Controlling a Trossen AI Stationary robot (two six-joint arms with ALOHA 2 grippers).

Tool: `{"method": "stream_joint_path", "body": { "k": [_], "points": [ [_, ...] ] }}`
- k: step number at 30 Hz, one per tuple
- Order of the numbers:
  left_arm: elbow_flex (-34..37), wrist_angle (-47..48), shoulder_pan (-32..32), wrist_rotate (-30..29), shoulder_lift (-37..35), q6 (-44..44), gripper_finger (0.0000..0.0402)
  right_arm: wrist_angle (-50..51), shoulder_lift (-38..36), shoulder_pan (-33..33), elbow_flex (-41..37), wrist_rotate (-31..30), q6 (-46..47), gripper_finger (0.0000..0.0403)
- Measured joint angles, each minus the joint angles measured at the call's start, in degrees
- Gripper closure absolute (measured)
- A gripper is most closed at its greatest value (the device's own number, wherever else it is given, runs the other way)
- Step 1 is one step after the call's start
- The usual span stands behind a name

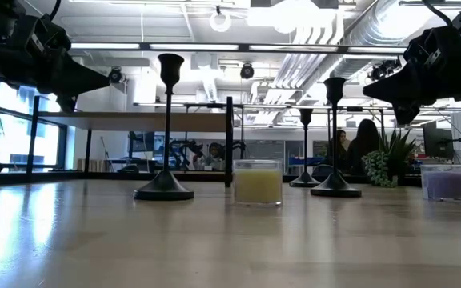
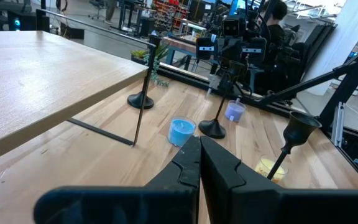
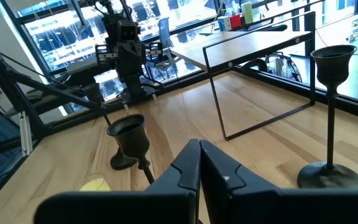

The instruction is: Pick & Place candle stick holders

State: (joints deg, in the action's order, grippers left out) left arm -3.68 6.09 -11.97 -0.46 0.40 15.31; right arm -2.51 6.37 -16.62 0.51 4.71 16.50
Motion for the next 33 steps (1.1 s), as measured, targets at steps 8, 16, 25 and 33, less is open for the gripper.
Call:
{"method": "stream_joint_path", "body": {
  "k": [8,16,25,33],
  "points": [
    [0.20,-4.59,-0.01,-8.19,0.00,-16.22,0.0401,-0.01,0.00,-0.01,-0.01,0.00,-0.01,0.0402],
    [0.20,-4.50,-0.01,-9.58,-0.02,-16.37,0.0401,0.00,0.00,0.00,-0.02,0.00,-0.01,0.0402],
    [0.15,-5.55,-0.01,-8.07,0.00,1.32,0.0401,0.00,-0.01,0.00,-0.01,0.00,0.00,0.0400],
    [0.07,-5.37,-0.01,-6.60,0.00,3.04,0.0401,0.00,-0.01,0.00,0.00,-0.01,0.00,0.0398]
  ]
}}
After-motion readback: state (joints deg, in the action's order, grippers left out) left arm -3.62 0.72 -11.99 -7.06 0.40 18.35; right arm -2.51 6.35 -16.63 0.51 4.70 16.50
